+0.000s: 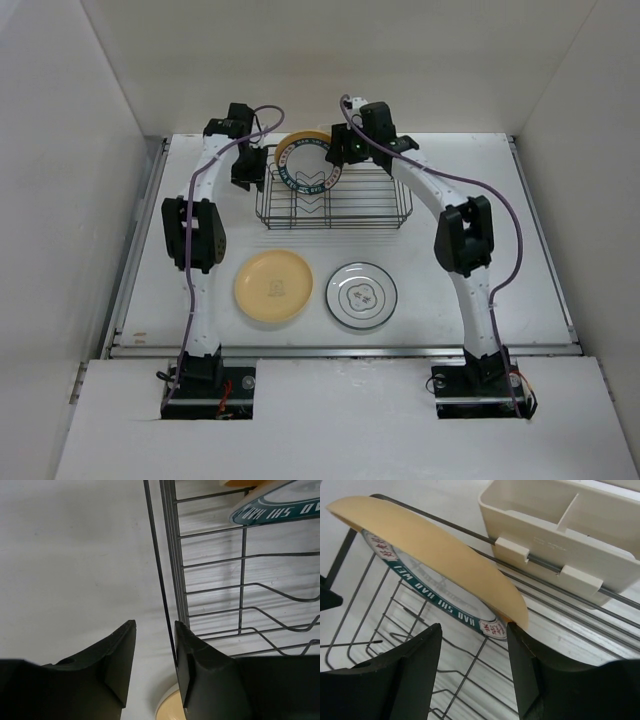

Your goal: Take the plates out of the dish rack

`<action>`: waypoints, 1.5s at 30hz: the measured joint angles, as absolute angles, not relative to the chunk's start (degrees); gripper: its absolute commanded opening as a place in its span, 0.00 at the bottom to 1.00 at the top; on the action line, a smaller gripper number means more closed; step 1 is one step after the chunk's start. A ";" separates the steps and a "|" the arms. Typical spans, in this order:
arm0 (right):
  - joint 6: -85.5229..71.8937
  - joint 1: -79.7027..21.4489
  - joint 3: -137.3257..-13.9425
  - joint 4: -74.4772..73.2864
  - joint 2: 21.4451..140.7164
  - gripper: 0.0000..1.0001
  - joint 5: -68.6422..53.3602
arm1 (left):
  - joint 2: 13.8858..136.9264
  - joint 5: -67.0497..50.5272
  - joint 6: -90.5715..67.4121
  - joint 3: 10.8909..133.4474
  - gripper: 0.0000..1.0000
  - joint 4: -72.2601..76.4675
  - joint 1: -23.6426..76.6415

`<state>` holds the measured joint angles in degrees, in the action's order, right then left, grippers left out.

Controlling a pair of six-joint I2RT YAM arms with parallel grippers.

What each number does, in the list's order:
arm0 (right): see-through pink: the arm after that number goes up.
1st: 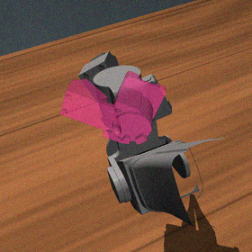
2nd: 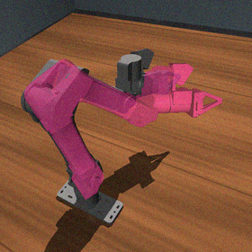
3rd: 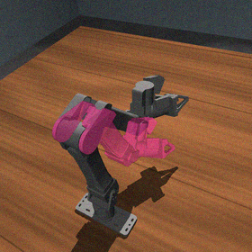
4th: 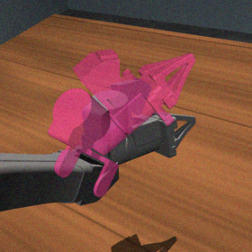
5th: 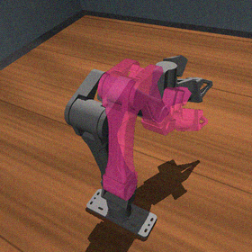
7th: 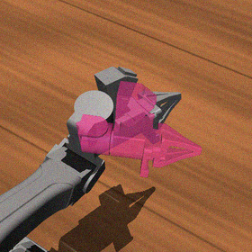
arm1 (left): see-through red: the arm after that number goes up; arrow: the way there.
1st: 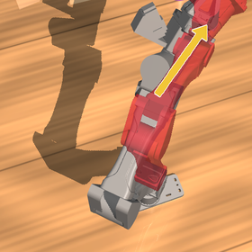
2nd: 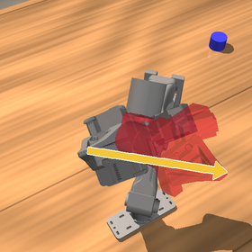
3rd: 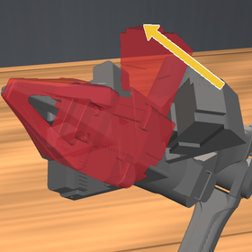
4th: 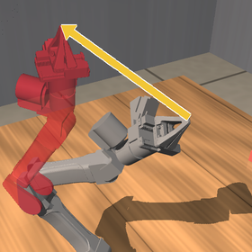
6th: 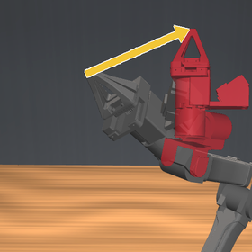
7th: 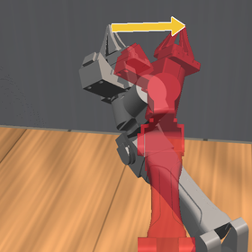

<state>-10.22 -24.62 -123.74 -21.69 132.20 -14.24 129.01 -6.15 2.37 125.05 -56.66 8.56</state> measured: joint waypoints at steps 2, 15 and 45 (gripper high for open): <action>-9.80 -24.62 -124.16 -21.47 133.10 0.60 -13.63 | 129.34 -6.50 2.11 125.05 0.24 -56.16 8.56; -6.68 -24.77 -126.93 -20.21 139.02 0.20 -13.34 | 130.93 -9.13 -1.72 125.47 0.00 -55.09 8.54; 0.40 -27.38 -108.03 -1.78 118.21 0.00 -9.23 | 131.41 -11.51 -4.32 126.19 0.00 -55.51 7.49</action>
<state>0.40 -27.38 -108.03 -1.78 118.21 -9.23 131.41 -11.51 -4.32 126.19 -55.51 7.49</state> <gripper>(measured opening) 0.106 0.021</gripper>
